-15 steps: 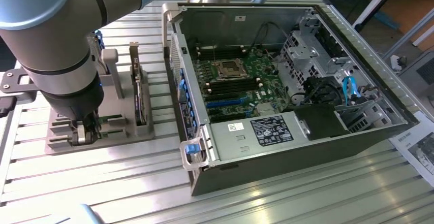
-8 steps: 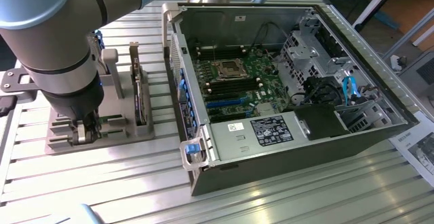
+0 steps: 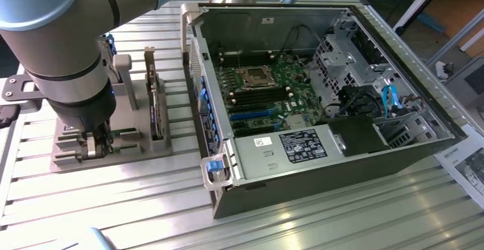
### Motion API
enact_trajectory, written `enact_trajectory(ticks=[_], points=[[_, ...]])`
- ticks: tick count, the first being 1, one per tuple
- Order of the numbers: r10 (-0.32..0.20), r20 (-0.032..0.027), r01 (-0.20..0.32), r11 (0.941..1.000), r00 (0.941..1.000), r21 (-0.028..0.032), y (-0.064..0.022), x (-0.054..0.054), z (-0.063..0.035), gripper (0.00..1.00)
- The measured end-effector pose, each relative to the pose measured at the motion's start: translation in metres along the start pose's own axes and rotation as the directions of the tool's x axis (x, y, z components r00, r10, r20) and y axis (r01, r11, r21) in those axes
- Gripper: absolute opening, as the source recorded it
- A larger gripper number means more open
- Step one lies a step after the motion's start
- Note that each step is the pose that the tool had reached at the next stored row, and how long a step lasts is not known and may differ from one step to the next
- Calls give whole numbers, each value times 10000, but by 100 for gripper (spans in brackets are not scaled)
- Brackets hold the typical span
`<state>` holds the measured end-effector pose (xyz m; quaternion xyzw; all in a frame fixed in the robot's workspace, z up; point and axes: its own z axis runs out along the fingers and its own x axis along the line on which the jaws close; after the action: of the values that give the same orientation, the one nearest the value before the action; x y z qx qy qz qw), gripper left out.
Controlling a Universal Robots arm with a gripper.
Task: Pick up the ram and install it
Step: 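Pick up the ram and move it above insertion slot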
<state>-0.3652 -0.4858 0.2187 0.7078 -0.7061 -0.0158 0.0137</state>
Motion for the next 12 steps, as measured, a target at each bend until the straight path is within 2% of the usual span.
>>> enact_trajectory(ticks=[12], points=[[0,-2,0,10000,10000,-2,-4,0,84,25]])
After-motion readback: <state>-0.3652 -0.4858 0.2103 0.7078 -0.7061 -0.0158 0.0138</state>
